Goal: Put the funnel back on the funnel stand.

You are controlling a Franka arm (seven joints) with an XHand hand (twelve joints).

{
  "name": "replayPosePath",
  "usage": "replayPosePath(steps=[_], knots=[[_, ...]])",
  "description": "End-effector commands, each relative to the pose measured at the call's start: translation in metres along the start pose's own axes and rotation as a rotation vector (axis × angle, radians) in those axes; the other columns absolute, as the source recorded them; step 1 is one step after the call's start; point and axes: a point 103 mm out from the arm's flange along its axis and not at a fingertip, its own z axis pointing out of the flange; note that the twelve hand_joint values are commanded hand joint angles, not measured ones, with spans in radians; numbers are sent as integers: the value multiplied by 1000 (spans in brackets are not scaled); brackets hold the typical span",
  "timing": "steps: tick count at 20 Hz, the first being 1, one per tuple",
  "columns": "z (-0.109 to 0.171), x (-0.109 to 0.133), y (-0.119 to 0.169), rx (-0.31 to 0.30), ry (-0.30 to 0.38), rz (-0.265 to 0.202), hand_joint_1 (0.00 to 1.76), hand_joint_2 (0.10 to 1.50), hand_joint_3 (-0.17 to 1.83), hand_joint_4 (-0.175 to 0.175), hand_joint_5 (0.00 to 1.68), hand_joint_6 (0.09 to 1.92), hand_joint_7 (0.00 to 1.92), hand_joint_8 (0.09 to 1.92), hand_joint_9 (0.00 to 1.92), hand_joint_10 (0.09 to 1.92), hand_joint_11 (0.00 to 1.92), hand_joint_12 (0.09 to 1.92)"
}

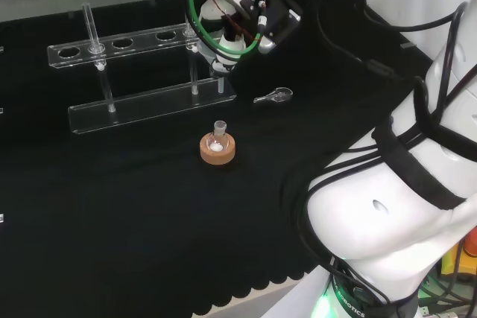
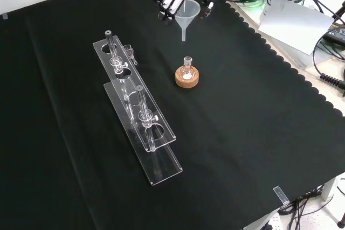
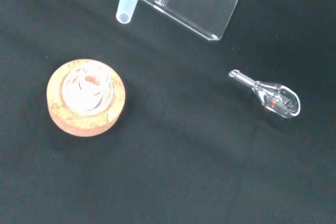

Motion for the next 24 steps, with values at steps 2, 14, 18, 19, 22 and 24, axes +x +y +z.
replayPosePath(steps=[2,14,18,19,22,24], knots=[[-18,-16,7,4,42,16,704,764,561,-17,579,555,343,598,805,452,474,1342],[-54,-72,38,-22,92,94,702,761,563,-21,559,558,339,600,798,454,468,1342],[-56,-91,55,-26,107,108,701,760,562,-21,555,558,337,600,796,455,461,1342],[-56,-95,59,-32,109,111,702,760,562,-21,554,558,337,600,795,455,460,1342],[-55,-108,72,-39,112,114,702,759,562,-21,552,558,336,601,790,456,451,1343],[-54,-116,81,-42,116,113,702,759,562,-21,551,558,335,602,788,456,445,1346]])
